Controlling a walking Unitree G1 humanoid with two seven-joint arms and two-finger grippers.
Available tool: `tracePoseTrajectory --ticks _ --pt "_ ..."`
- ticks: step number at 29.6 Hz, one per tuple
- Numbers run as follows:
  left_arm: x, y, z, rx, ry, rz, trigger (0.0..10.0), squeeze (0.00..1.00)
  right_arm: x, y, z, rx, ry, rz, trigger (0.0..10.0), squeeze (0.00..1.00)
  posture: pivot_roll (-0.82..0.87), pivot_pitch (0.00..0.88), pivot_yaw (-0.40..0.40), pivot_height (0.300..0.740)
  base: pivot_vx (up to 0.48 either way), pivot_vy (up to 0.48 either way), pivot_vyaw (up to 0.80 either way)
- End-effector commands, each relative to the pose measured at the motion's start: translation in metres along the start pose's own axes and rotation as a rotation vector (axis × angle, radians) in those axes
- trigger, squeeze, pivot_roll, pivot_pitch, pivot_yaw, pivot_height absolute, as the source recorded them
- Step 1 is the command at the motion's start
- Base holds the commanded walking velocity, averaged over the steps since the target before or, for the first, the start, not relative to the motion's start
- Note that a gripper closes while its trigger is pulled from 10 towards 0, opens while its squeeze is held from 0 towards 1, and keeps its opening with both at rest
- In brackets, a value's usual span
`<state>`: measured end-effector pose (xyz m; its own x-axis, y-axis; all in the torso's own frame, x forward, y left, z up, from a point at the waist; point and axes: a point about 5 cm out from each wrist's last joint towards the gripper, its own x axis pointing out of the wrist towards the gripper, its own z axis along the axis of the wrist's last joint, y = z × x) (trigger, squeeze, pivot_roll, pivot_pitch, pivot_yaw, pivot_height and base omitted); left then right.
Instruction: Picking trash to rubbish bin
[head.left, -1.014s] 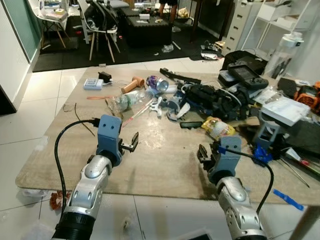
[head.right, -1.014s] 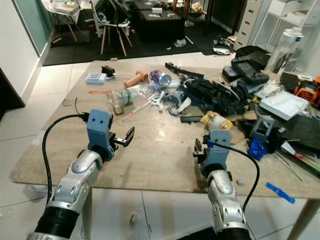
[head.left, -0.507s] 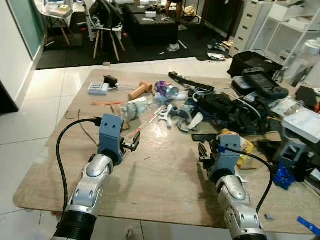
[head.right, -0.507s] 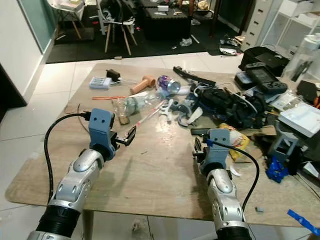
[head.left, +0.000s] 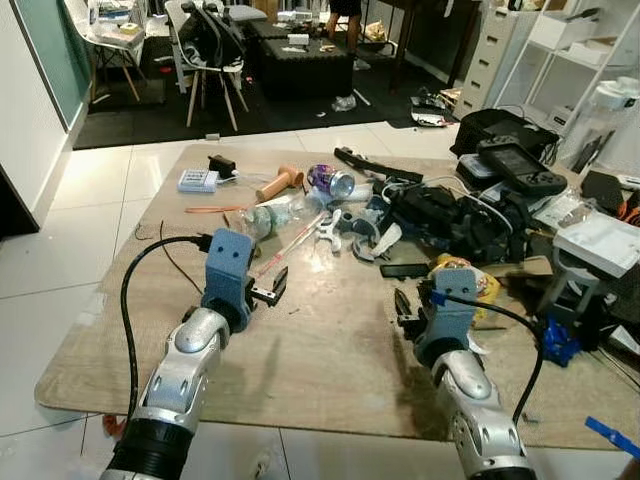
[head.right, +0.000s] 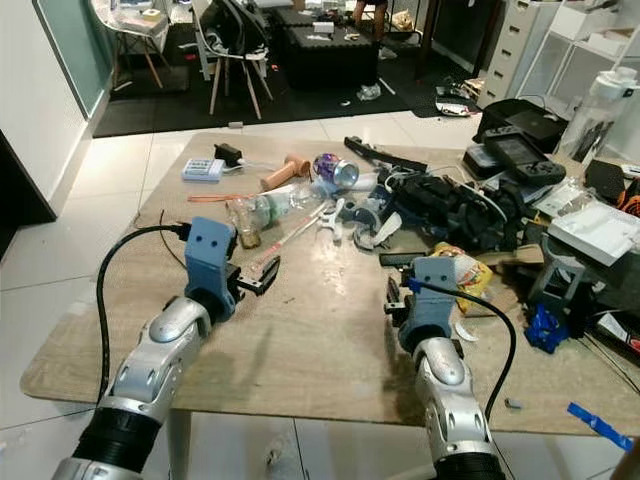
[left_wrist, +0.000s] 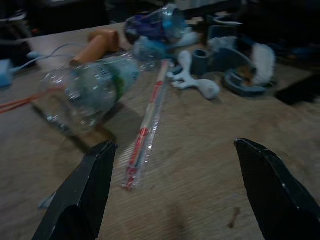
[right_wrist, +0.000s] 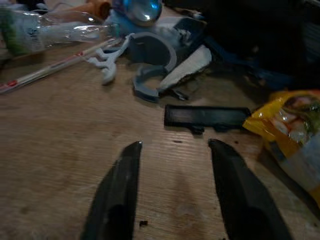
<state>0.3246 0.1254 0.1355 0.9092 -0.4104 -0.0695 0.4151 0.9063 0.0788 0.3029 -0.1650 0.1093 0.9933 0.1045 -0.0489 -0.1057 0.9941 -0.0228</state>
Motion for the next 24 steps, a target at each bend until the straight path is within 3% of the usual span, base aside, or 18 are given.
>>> tracePoseTrajectory --ticks 1,7,9,15,17,18,19,20,22,24 --pt "0.000 0.001 0.001 0.020 0.003 -0.047 10.0 0.00 -0.001 0.003 -0.004 -0.038 0.043 0.025 10.0 1.00 -0.10 0.070 0.002 0.740 0.000 0.000 0.00" --pt "-0.003 0.001 0.003 0.031 -0.002 -0.103 10.0 0.00 -0.002 0.006 -0.007 -0.054 0.081 0.048 10.0 1.00 -0.10 0.067 -0.002 0.740 0.000 0.000 0.00" --pt "-0.009 0.000 0.008 0.026 -0.019 -0.194 10.0 0.00 -0.008 0.012 -0.009 -0.086 0.141 0.084 10.0 1.00 -0.10 0.064 -0.007 0.740 0.000 0.000 0.00" --pt "-0.014 -0.005 0.009 0.018 -0.026 -0.280 10.0 0.00 -0.021 0.015 0.000 -0.116 0.082 0.131 10.0 1.00 -0.10 0.062 -0.008 0.740 0.000 0.000 0.00" --pt "-0.015 -0.005 0.008 0.019 -0.025 -0.285 10.0 0.00 -0.028 0.017 0.003 -0.142 0.081 0.147 10.0 0.95 -0.10 0.059 -0.011 0.740 0.000 0.000 0.00" --pt "-0.015 -0.005 0.008 0.018 -0.025 -0.286 10.0 0.00 -0.032 0.017 0.004 -0.152 0.081 0.146 10.0 0.67 -0.11 0.059 -0.013 0.740 0.000 0.000 0.00" --pt "-0.016 -0.005 0.008 0.018 -0.025 -0.287 10.0 0.00 -0.034 0.017 0.005 -0.158 0.081 0.145 10.0 0.67 -0.11 0.059 -0.013 0.740 0.000 0.000 0.00" --pt "-0.016 -0.006 0.008 0.017 -0.026 -0.288 10.0 0.00 -0.038 0.014 0.006 -0.181 0.085 0.117 10.0 0.06 -0.11 0.059 -0.014 0.740 0.000 0.000 0.00" --pt "-0.016 -0.007 0.008 0.010 -0.030 -0.296 10.0 0.00 -0.047 0.008 0.005 -0.208 0.107 0.049 10.0 0.00 -0.11 0.059 -0.015 0.740 0.000 0.000 0.00" --pt "-0.016 -0.009 0.008 0.006 -0.033 -0.306 10.0 0.00 -0.052 0.003 0.003 -0.202 0.126 0.004 10.0 0.03 -0.11 0.058 -0.014 0.740 0.000 0.000 0.00"
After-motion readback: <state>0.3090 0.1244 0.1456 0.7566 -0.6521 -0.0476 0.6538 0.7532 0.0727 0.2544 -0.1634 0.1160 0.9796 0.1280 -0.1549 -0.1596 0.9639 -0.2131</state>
